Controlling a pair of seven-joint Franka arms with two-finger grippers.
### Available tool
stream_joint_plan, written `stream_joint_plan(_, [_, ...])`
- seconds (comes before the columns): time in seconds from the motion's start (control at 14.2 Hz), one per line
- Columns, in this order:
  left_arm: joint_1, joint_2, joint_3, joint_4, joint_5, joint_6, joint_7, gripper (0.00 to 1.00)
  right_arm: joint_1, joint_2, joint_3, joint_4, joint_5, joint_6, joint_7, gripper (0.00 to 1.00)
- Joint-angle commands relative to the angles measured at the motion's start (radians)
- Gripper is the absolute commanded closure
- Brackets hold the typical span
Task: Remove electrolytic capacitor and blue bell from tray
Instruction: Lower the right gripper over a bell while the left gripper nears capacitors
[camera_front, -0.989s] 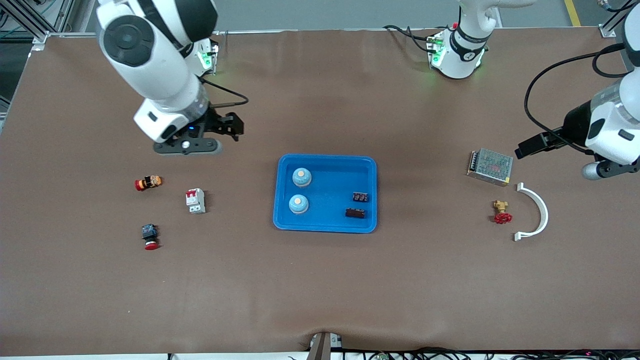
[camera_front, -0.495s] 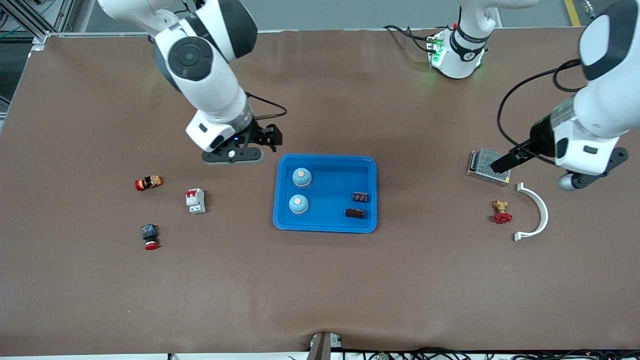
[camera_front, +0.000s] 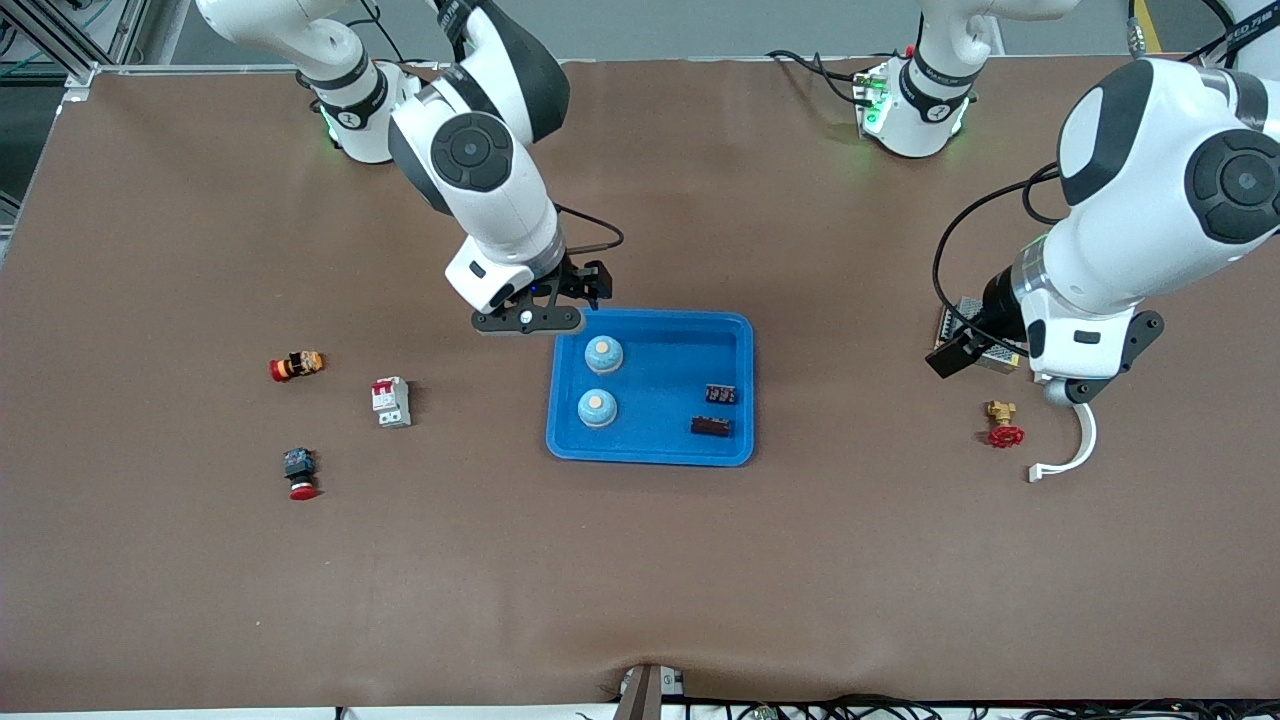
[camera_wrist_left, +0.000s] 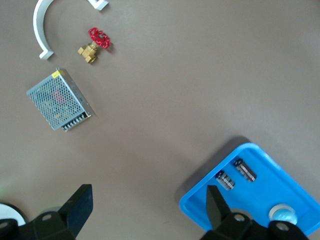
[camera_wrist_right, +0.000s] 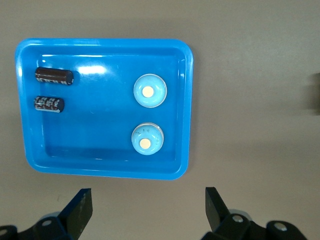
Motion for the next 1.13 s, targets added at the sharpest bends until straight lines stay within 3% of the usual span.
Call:
stream_joint_plan(0.0, [0.007, -0.011, -0.005, -0.037, -0.024, 0.056, -0.165, 0.0, 0.023, 0.01, -0.009, -0.051, -0.006, 0.081, 0.017, 0.0])
stream_joint_plan(0.35, [0.007, -0.023, -0.053, -0.113, -0.017, 0.177, -0.466, 0.0, 0.046, 0.046, -0.009, -0.121, -0.009, 0.212, 0.023, 0.0])
stream_joint_plan(1.06, [-0.055, -0.012, -0.082, -0.193, -0.01, 0.251, -0.699, 0.0, 0.097, 0.131, -0.013, -0.119, -0.014, 0.306, 0.072, 0.0])
